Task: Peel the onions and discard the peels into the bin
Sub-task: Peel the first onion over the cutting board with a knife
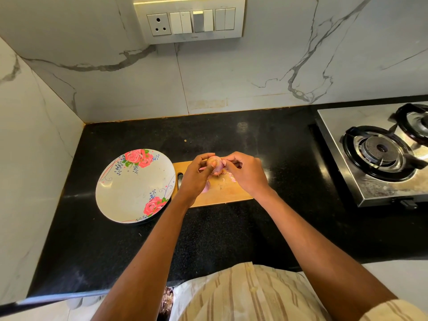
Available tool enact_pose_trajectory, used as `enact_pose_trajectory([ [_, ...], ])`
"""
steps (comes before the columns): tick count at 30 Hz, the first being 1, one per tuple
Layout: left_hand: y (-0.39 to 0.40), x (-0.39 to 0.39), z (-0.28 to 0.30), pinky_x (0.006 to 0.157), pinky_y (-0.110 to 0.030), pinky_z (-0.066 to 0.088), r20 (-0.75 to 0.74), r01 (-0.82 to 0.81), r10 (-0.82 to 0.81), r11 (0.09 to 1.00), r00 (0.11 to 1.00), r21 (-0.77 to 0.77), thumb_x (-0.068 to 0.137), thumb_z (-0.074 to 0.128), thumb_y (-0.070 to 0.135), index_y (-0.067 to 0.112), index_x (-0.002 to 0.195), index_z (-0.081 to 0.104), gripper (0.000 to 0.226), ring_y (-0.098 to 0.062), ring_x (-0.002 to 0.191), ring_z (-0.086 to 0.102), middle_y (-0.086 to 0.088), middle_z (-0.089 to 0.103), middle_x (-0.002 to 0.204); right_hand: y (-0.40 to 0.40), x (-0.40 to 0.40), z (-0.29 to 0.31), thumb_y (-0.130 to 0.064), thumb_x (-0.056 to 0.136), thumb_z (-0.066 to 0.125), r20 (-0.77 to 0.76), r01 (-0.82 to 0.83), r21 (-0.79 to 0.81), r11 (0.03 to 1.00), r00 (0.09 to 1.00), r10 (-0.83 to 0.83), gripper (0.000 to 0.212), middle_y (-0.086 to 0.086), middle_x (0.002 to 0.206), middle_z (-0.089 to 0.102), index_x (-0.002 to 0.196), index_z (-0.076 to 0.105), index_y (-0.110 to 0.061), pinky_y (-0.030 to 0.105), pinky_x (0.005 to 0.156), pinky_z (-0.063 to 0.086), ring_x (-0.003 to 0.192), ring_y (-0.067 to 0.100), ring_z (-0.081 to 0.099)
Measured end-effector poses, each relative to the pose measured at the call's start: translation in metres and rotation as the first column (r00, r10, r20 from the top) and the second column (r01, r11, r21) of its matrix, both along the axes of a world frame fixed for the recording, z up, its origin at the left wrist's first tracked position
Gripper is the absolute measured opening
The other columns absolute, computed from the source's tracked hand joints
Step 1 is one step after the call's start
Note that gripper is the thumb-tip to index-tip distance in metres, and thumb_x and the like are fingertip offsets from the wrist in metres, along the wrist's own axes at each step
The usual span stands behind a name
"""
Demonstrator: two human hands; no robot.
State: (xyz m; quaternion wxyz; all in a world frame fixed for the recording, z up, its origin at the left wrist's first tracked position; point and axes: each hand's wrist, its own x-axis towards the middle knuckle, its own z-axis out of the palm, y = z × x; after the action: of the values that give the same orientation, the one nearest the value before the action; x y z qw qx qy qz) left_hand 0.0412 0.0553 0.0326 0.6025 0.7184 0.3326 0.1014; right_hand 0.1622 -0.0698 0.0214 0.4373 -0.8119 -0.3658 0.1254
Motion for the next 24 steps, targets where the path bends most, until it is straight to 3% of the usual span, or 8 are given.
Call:
enact_pose_trajectory([
  [5, -0.0037, -0.0009, 0.001, 0.08, -0.012, 0.041, 0.006, 0.015, -0.015, 1.0, 1.0, -0.018, 0.104, 0.054, 0.03, 0.024, 0.139, 0.053, 0.036, -0.008, 0.116, 0.05, 0.01, 0.053, 0.129, -0.0014, 0.0004, -0.0033, -0.02, 0.095, 0.071, -0.011, 0.018, 0.005, 1.0, 1.0, -0.018, 0.009, -0.009, 0.094, 0.073, 0.103, 0.075, -0.019, 0.005, 0.073, 0.048, 0.083, -0.006, 0.064],
  [9, -0.0023, -0.0026, 0.0007, 0.077, -0.012, 0.049, 0.052, 0.001, 0.003, 0.996, 0.999, -0.09, 0.103, 0.055, 0.029, 0.03, 0.13, 0.053, 0.028, -0.004, 0.107, 0.058, 0.009, 0.055, 0.125, -0.0025, 0.0008, -0.0024, -0.021, 0.097, 0.067, -0.149, 0.025, 0.064, 0.998, 0.989, -0.015, 0.016, -0.018, 0.1, 0.07, 0.112, 0.073, -0.024, 0.016, 0.082, 0.055, 0.096, -0.002, 0.066],
  [16, -0.0024, -0.0024, 0.0008, 0.078, -0.014, 0.051, 0.062, -0.006, 0.011, 0.996, 0.998, -0.087, 0.103, 0.056, 0.029, 0.029, 0.131, 0.053, 0.028, -0.003, 0.106, 0.059, 0.01, 0.056, 0.123, -0.0014, -0.003, 0.0014, -0.023, 0.091, 0.076, -0.148, 0.024, 0.11, 0.994, 0.989, -0.007, 0.021, -0.018, 0.098, 0.071, 0.111, 0.071, -0.023, 0.005, 0.08, 0.048, 0.095, -0.007, 0.066],
  [24, -0.0012, -0.0048, 0.0022, 0.086, -0.016, 0.052, 0.083, 0.024, -0.014, 0.993, 0.996, -0.119, 0.104, 0.054, 0.03, 0.032, 0.13, 0.052, 0.027, -0.012, 0.119, 0.058, 0.003, 0.056, 0.134, 0.0011, 0.0026, -0.0042, -0.014, 0.092, 0.072, -0.174, 0.1, 0.034, 0.994, 0.98, -0.093, 0.019, -0.015, 0.095, 0.068, 0.103, 0.063, -0.027, 0.007, 0.073, 0.048, 0.089, -0.005, 0.065],
])
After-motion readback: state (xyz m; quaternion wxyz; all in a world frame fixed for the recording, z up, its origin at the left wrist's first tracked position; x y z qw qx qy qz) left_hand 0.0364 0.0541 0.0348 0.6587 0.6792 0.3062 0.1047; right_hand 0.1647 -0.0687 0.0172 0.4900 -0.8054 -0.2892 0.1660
